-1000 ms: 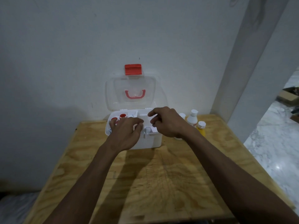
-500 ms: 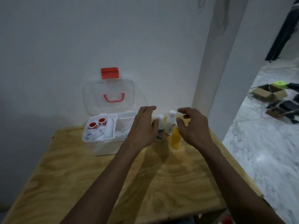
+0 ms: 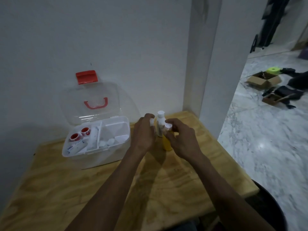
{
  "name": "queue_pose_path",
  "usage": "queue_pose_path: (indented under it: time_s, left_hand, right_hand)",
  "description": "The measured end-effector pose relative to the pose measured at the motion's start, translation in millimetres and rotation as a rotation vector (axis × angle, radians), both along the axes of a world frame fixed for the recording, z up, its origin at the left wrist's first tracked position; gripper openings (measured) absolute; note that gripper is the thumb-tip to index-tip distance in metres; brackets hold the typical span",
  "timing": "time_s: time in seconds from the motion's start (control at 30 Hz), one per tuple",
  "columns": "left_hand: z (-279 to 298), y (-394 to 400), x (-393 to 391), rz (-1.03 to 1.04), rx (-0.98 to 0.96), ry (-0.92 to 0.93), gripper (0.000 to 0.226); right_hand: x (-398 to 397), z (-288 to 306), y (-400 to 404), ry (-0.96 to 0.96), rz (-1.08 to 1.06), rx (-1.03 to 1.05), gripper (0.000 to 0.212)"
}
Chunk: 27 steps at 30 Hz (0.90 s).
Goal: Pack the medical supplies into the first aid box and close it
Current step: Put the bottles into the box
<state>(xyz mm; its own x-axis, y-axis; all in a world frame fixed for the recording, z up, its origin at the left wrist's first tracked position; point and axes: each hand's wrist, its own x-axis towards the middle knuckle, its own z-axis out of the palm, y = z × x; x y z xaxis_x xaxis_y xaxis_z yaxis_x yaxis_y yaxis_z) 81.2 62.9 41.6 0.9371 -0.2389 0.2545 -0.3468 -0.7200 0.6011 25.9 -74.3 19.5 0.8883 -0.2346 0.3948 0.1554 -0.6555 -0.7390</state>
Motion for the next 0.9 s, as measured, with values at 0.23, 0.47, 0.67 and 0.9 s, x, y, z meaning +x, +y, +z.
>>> queue_pose_path:
  time_s: [0.23, 0.47, 0.67, 0.9]
  left_hand:
    - [-3, 2, -14, 0.013, -0.099, -0.050, 0.027]
    - [29, 30, -44, 0.018, -0.319, -0.128, 0.024]
    - [73, 95, -53, 0.084, -0.436, -0.252, 0.026]
    - [88, 143, -18, 0.181, -0.262, -0.305, 0.030]
  right_hand:
    - [-12, 6, -4, -0.012, -0.021, 0.045, 0.015]
    - [-36, 57, -2, -0.103, -0.027, 0.030, 0.018]
    - [-23, 97, 40, -0.248, 0.094, 0.117, 0.021]
    - [25, 98, 99, -0.242, 0.240, 0.105, 0.020]
